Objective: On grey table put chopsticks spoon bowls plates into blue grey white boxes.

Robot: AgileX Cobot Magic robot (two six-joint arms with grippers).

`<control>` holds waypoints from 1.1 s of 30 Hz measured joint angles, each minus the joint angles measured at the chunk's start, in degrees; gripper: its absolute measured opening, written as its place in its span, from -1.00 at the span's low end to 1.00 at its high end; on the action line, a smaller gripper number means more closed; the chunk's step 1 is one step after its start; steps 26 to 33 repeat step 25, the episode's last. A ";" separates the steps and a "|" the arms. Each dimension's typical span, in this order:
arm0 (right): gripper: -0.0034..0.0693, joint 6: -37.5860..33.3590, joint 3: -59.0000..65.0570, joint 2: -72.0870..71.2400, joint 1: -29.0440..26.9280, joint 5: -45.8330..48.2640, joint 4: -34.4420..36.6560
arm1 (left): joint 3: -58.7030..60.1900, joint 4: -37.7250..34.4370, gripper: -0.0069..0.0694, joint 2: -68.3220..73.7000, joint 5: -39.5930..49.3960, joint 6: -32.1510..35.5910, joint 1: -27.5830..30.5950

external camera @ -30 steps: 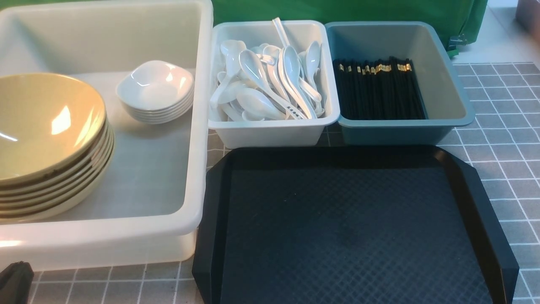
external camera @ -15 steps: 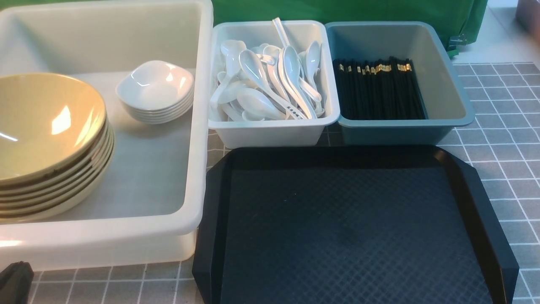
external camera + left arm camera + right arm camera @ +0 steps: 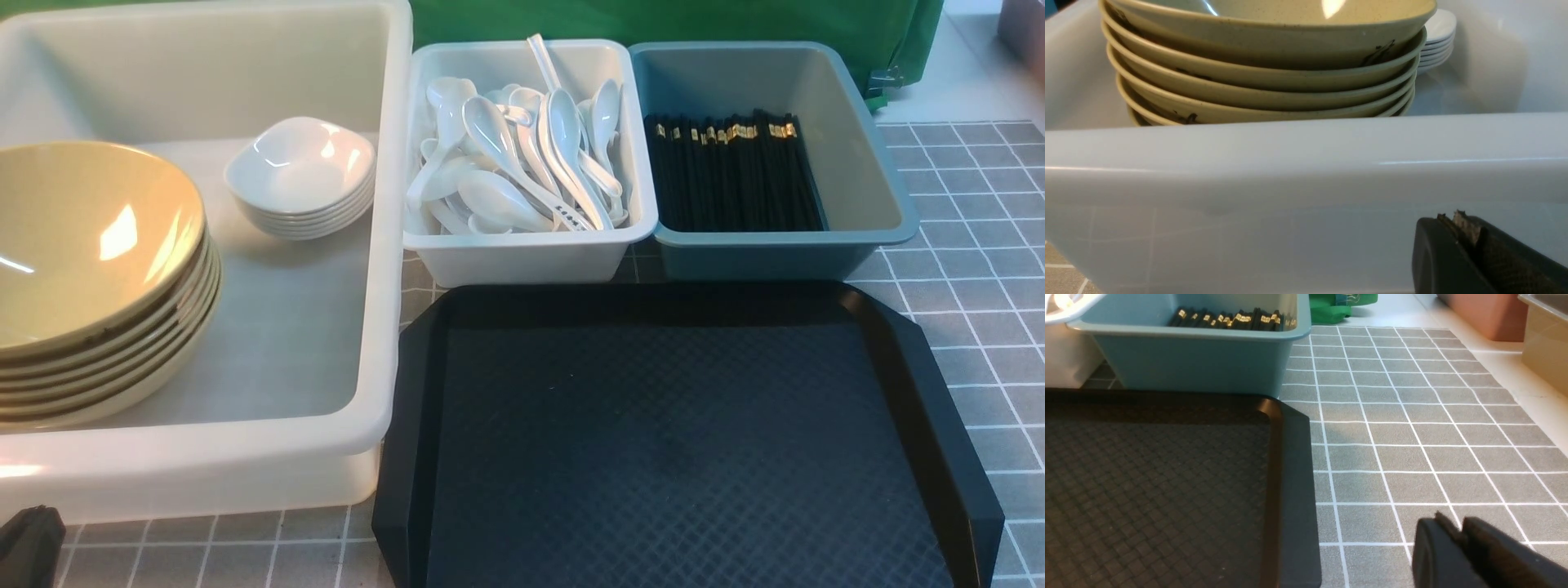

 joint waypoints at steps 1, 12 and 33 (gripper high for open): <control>-0.58 0.00 0.00 0.00 0.00 0.00 0.00 | 0.00 0.00 -0.85 0.00 0.00 0.00 0.00; -0.54 0.00 0.00 0.00 0.00 0.00 0.00 | 0.00 0.00 -0.85 0.00 0.00 -0.02 0.00; -0.52 0.00 0.00 0.00 0.00 0.00 0.00 | 0.00 -0.05 -0.85 0.00 0.00 -0.02 0.00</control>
